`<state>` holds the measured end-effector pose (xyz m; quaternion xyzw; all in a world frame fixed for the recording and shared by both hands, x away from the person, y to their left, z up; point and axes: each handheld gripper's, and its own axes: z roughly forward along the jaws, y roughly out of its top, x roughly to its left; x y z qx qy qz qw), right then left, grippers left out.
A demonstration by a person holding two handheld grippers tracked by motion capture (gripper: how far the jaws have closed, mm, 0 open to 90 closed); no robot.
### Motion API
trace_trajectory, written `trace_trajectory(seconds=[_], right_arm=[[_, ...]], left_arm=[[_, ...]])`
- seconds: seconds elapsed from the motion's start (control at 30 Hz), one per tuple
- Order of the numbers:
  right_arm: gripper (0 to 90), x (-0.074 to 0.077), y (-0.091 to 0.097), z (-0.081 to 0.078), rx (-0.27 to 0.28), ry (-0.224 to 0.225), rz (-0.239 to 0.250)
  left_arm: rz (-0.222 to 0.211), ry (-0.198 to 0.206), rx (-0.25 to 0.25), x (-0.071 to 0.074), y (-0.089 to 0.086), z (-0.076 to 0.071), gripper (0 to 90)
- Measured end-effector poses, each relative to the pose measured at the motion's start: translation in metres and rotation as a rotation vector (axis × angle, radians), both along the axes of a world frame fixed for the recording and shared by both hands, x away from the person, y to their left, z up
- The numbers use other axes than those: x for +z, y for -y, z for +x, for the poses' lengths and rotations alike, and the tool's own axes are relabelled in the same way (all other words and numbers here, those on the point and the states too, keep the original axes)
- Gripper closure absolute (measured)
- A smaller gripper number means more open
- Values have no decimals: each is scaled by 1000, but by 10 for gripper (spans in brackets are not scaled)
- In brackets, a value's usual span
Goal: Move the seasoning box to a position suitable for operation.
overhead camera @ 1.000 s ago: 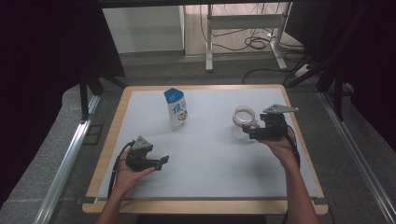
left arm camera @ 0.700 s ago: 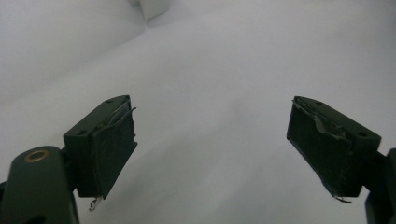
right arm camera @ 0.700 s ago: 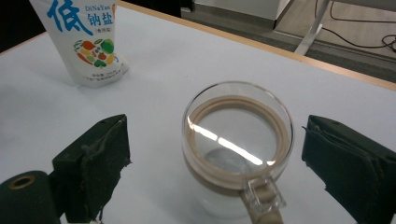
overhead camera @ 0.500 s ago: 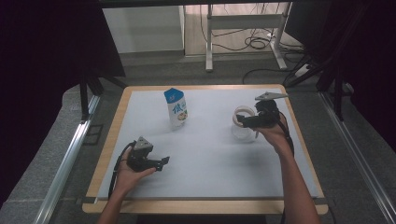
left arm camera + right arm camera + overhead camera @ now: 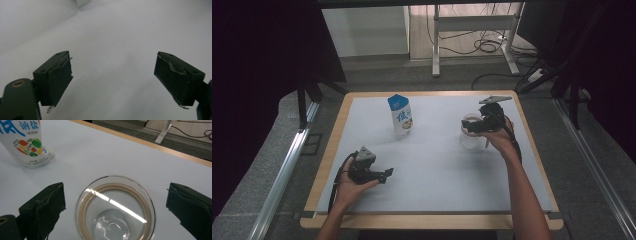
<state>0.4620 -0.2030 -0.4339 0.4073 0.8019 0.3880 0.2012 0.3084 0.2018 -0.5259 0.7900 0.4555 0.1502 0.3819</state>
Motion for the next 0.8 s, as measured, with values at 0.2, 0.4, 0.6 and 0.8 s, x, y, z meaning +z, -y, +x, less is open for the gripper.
trace_trajectory(seconds=[0.2, 0.4, 0.6, 0.8], right_arm=[[18, -12, -1, 7, 5, -28, -6], [18, -26, -3, 11, 12, -59, -24], [27, -35, -5, 13, 22, -78, -50], [105, -39, -7, 13, 38, -72, -64]], left_arm=[[0, -2, 0, -1, 0, 0, 147], [3, -9, -2, -2, 0, 1, 145], [5, -10, -2, -3, 0, 1, 145], [6, -9, -2, -3, 1, 1, 144]])
